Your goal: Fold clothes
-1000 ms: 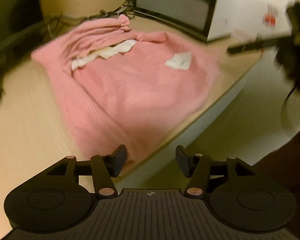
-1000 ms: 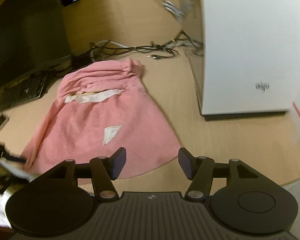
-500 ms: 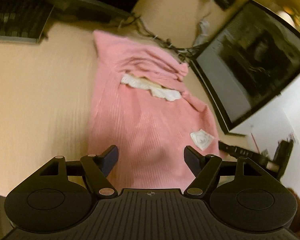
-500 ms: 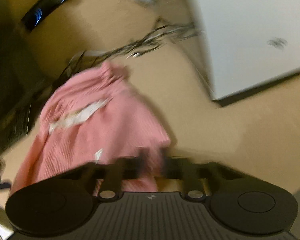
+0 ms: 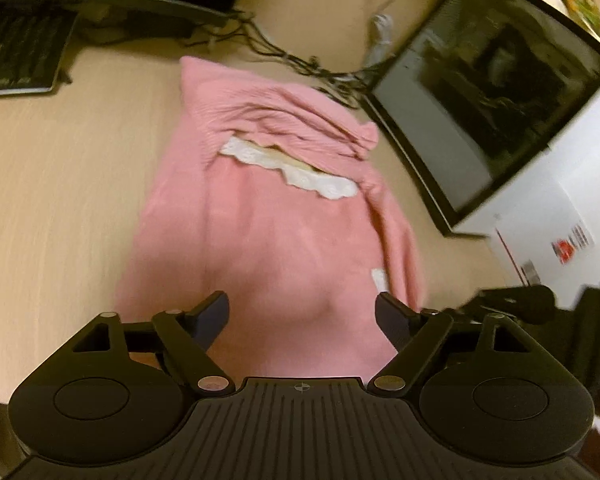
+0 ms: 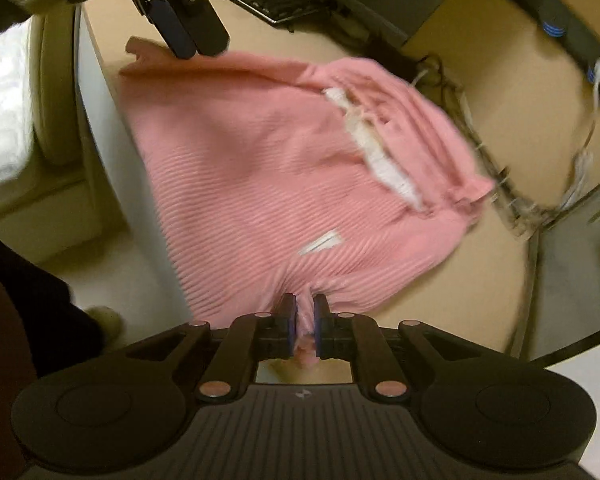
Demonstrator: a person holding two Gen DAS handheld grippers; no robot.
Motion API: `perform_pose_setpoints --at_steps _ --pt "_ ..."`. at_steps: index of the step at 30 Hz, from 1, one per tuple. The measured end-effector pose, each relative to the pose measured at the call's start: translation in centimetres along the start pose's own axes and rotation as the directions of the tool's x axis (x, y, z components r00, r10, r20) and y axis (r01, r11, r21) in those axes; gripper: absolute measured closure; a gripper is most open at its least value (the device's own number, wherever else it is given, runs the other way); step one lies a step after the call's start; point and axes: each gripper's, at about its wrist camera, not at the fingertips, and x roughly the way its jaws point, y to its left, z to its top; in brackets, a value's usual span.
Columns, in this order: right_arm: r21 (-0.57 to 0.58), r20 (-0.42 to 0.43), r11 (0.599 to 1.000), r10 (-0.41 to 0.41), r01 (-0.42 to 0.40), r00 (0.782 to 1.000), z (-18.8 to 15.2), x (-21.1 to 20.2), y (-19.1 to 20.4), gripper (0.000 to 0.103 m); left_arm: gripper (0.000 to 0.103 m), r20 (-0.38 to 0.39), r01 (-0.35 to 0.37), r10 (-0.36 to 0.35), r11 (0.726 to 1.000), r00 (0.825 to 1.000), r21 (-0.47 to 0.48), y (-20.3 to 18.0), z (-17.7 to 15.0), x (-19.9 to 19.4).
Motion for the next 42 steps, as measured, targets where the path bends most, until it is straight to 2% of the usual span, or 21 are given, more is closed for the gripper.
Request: perform_pose_setpoints --at_steps 2,4,6,9,11,12,15,16,18,20,21,22,23,24,25,26,27,32,36,39,42 --pt "0.017 -0.001 1.0 0.022 -0.022 1.0 -0.2 -0.3 -0.4 0.092 0.015 -0.003 0.001 -0.001 1.0 1.0 0.017 -0.3 -0.1 -0.5" --pt "0.061 0.002 0.994 0.096 -0.096 0.995 -0.8 -1.4 -1.2 0.083 0.013 0.006 -0.007 0.007 1.0 1.0 0.017 -0.3 -0.1 -1.0" --pt "0.113 0.01 0.976 0.184 -0.184 0.983 -1.6 -2.7 -1.9 0.068 0.011 0.019 -0.015 0.015 1.0 1.0 0.016 -0.1 0.1 -1.7" --pt "0.193 0.028 0.955 0.224 -0.226 0.974 -2.4 -4.0 -3.0 0.064 0.01 0.042 -0.044 0.044 0.999 0.998 0.008 0.4 0.3 -2.3" --pt "0.322 0.055 0.922 0.208 -0.215 0.977 -2.8 -4.4 -4.7 0.062 0.01 0.051 -0.073 0.073 0.997 0.996 -0.003 1.0 0.4 -2.4" --pt "0.405 0.074 0.893 0.183 -0.197 0.98 -3.2 -4.6 -5.6 0.062 0.01 0.052 -0.095 0.095 0.995 0.994 -0.006 1.2 0.5 -2.2" --pt "0.634 0.102 0.765 0.066 -0.116 0.993 -4.2 -4.1 -8.5 0.062 0.01 0.043 -0.151 0.15 0.989 0.988 0.002 1.5 0.6 -1.3" --pt "0.679 0.096 0.729 0.029 -0.087 0.995 -4.4 -3.6 -9.0 0.062 0.01 0.037 -0.175 0.174 0.985 0.984 0.007 1.4 0.4 -0.8" --pt "0.721 0.084 0.692 -0.038 -0.035 0.996 -4.5 -2.6 -9.1 0.062 0.011 0.022 -0.226 0.226 0.973 0.974 0.041 1.1 -0.1 0.3" --pt "0.722 0.067 0.692 -0.082 0.008 0.994 -4.1 -1.8 -8.4 0.06 0.016 0.013 -0.269 0.268 0.961 0.963 0.063 0.8 -0.5 1.1" --pt "0.716 0.067 0.698 -0.09 0.015 0.994 -3.9 -1.5 -8.1 0.049 0.022 0.009 -0.28 0.28 0.957 0.96 0.073 0.7 -0.7 1.5" --pt "0.709 0.068 0.705 -0.098 0.021 0.993 -3.7 -1.2 -7.8 0.042 0.026 0.007 -0.292 0.293 0.953 0.956 0.083 0.5 -0.8 1.9" --pt "0.705 0.07 0.709 -0.094 0.018 0.993 -3.4 -0.8 -7.5 0.04 0.04 0.007 -0.304 0.305 0.948 0.952 0.097 0.4 -0.9 2.1" --pt "0.704 0.074 0.71 -0.072 -0.001 0.995 -3.1 -0.4 -7.3 0.043 0.055 0.007 -0.316 0.318 0.942 0.948 0.11 0.3 -1.0 2.4" --pt "0.702 0.072 0.712 -0.051 -0.015 0.996 -2.8 0.2 -7.2 0.048 0.061 0.006 -0.327 0.329 0.937 0.944 0.123 0.3 -1.0 2.7" --pt "0.696 0.057 0.718 -0.034 -0.015 0.998 -2.4 1.1 -7.0 0.068 0.072 0.004 -0.333 0.335 0.934 0.942 0.133 0.3 -0.9 3.0" --pt "0.696 0.037 0.718 -0.025 -0.008 0.999 -2.0 1.8 -6.8 0.076 0.076 0.002 -0.339 0.342 0.93 0.94 0.142 0.3 -0.8 3.3" --pt "0.704 0.024 0.71 -0.042 0.013 0.999 0.2 3.9 -7.6 0.079 0.081 0.003 -0.329 0.333 0.93 0.943 0.163 0.2 0.5 4.7" --pt "0.682 0.014 0.73 -0.069 0.041 0.998 2.8 6.4 -8.9 0.079 0.081 0.031 -0.34 0.34 0.922 0.94 0.186 -0.6 2.7 7.2" --pt "0.695 0.006 0.717 -0.081 0.054 0.997 4.2 8.5 -11.1 0.079 0.081 0.036 -0.348 0.347 0.921 0.937 0.176 -0.4 4.7 8.4" --pt "0.713 -0.004 0.698 -0.091 0.066 0.996 4.1 9.1 -12.8 0.078 0.081 0.023 -0.339 0.34 0.923 0.94 0.185 -0.1 5.6 8.9"
